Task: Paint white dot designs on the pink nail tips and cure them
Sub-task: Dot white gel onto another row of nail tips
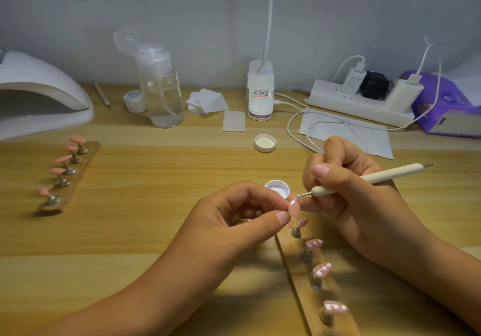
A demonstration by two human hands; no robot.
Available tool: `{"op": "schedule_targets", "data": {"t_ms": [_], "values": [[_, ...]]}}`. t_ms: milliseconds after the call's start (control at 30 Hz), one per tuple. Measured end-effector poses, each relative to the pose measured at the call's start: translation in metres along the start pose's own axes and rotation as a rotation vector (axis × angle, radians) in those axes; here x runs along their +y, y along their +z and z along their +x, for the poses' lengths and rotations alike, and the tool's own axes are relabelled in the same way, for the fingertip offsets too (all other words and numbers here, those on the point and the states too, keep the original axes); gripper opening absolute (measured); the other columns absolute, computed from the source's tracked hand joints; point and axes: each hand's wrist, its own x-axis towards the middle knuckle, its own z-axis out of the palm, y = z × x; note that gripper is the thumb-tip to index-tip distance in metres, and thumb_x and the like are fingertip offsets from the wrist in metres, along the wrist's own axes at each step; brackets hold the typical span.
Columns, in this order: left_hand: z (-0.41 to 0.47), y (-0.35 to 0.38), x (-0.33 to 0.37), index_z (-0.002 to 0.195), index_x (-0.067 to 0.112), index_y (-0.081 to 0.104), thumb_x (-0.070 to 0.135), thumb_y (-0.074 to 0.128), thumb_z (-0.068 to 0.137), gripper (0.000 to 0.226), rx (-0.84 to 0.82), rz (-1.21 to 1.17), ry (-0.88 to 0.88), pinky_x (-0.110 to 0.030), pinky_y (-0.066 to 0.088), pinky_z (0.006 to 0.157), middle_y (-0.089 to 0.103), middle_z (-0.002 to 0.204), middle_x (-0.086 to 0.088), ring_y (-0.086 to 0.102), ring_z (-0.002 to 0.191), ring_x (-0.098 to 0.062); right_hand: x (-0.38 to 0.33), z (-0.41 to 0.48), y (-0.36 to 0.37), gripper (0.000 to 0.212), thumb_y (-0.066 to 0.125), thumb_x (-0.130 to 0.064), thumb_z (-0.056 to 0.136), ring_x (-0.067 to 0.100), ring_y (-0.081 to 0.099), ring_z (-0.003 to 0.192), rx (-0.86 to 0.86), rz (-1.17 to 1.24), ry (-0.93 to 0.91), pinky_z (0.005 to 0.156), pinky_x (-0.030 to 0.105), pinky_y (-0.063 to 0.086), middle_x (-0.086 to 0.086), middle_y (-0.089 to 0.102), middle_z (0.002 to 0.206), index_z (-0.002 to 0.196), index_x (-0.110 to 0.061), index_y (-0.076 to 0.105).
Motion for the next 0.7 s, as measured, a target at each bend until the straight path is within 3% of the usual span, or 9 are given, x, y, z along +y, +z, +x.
{"op": "schedule_targets", "data": {"t_ms": [700], "values": [[0.0000,-0.0011,-0.0017,0.076,0.023,0.074,0.019,0.073,0.073,0.005,-0.001,0.013,-0.005,-0.010,0.045,0.068,0.068,0.075,0.007,0.058,0.071,-0.002,0.0019,0.0007,-0.0014,0.019,0.063,-0.015,0.077,0.006,0.048,0.052,-0.017,-0.017,-0.007,0.056,0.022,0.054,-0.003,0.052,0.059,0.061,-0.022,0.055]]}}
